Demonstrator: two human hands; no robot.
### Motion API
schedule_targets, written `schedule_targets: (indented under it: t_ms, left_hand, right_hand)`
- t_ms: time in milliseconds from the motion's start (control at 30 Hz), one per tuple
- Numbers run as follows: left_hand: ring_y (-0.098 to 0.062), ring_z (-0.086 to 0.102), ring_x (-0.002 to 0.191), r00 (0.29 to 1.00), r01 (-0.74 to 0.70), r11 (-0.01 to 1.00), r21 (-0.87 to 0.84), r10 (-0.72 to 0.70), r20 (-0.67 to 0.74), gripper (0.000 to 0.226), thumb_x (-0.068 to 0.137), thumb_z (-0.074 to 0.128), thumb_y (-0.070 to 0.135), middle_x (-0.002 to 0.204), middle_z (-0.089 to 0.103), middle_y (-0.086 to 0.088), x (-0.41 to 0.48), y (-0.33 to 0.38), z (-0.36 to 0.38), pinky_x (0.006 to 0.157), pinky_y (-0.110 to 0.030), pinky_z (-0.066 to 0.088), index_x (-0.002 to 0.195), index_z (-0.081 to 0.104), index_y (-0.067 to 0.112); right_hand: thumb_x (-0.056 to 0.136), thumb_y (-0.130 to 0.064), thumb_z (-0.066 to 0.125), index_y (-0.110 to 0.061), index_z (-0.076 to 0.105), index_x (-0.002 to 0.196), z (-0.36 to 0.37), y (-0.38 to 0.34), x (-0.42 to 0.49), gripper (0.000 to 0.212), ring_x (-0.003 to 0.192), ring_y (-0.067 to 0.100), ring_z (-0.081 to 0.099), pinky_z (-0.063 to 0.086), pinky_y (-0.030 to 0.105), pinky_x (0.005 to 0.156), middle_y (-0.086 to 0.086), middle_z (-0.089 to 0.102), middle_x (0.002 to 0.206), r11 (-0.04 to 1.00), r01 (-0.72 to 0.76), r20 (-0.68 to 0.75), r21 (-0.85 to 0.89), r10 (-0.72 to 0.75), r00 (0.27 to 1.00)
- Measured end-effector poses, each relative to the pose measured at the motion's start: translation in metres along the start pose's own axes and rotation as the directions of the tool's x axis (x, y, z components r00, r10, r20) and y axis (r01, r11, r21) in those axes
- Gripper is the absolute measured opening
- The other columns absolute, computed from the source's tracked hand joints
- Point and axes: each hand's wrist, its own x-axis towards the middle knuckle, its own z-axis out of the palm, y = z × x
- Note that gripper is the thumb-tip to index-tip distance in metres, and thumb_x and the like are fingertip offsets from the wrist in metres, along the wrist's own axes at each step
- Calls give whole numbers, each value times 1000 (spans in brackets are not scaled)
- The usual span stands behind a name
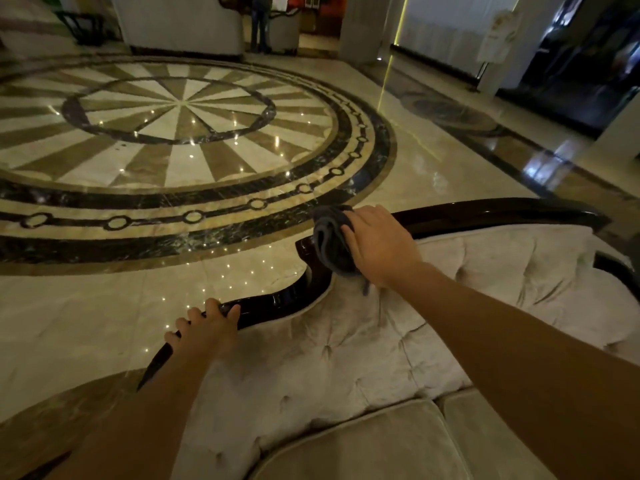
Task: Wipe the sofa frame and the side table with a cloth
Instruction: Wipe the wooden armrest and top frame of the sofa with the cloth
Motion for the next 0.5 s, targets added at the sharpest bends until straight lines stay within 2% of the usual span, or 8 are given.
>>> schedule_targets:
  t_ms: [67, 100, 200, 267, 333, 400, 433, 500]
  left_hand:
    - [-38, 39, 124, 997, -26, 1000, 10, 25, 75, 53, 93, 32, 60, 136, 42, -12, 0, 29, -27, 104, -56, 31, 133, 43, 27]
    - [-39, 39, 124, 997, -62, 998, -28, 63, 37, 54, 94, 33, 57, 138, 41, -14, -2, 33, -40, 104, -55, 32, 135, 44, 25]
    - [-34, 43, 124, 919, -369, 886, -280, 303, -252, 46, 98, 35, 48, 137, 46, -13, -30, 83, -74, 101, -49, 38, 131, 52, 19]
    - [-29, 48, 116, 847, -517, 790, -330, 416, -330, 39, 100, 35, 43, 122, 53, -8, -54, 133, -90, 92, -41, 40, 120, 58, 18]
    - [-30, 55, 101, 837, -536, 756, -375, 418, -354, 36, 102, 32, 38, 101, 57, -7, -65, 175, -96, 79, -38, 39, 99, 59, 15]
    - [-28, 54, 90, 878, -458, 760, -461, 307, -367, 38, 103, 29, 34, 98, 59, -11, -65, 208, -95, 75, -36, 37, 96, 58, 10]
    - [-27, 53, 89, 893, -415, 775, -477, 245, -378, 40, 104, 27, 33, 101, 60, -13, -63, 213, -95, 76, -36, 36, 99, 58, 9]
    - [-28, 54, 93, 895, -353, 839, -415, 174, -411, 45, 104, 23, 37, 103, 61, -13, -60, 227, -87, 81, -38, 36, 103, 59, 10]
  right_hand:
    - [107, -34, 30, -14, 55, 129, -19, 39, -2, 40, 111, 28, 50, 39, 39, 99, 10, 60, 120, 994, -95, 22, 59, 94, 995]
    - [107, -34, 31, -14, 55, 128, -20, 48, -1, 38, 112, 29, 52, 41, 40, 98, 10, 60, 120, 983, -137, 53, 118, 132, 990]
    - [104, -27, 38, -15, 59, 124, -39, 78, 2, 31, 111, 33, 57, 48, 46, 96, 14, 64, 121, 875, -343, 181, 341, 297, 938]
    - [100, -34, 40, -20, 59, 125, -47, 88, 6, 34, 114, 35, 57, 46, 52, 100, 15, 63, 126, 788, -428, 240, 443, 355, 903]
    - [95, -57, 32, -38, 52, 136, -41, 70, 13, 50, 131, 35, 46, 28, 61, 113, 9, 56, 140, 841, -376, 213, 389, 315, 925]
    - [87, -74, 16, -45, 52, 135, -21, 43, 13, 67, 140, 35, 33, 6, 68, 115, 6, 52, 145, 959, -191, 185, 208, 153, 971]
    - [85, -75, 13, -40, 58, 131, -12, 29, 9, 73, 140, 36, 33, 2, 68, 114, 8, 55, 142, 987, -95, 180, 126, 72, 981]
    - [88, -69, 17, -29, 65, 122, -10, 46, 3, 72, 133, 36, 42, 9, 66, 115, 11, 62, 130, 996, -45, 114, 83, 35, 993]
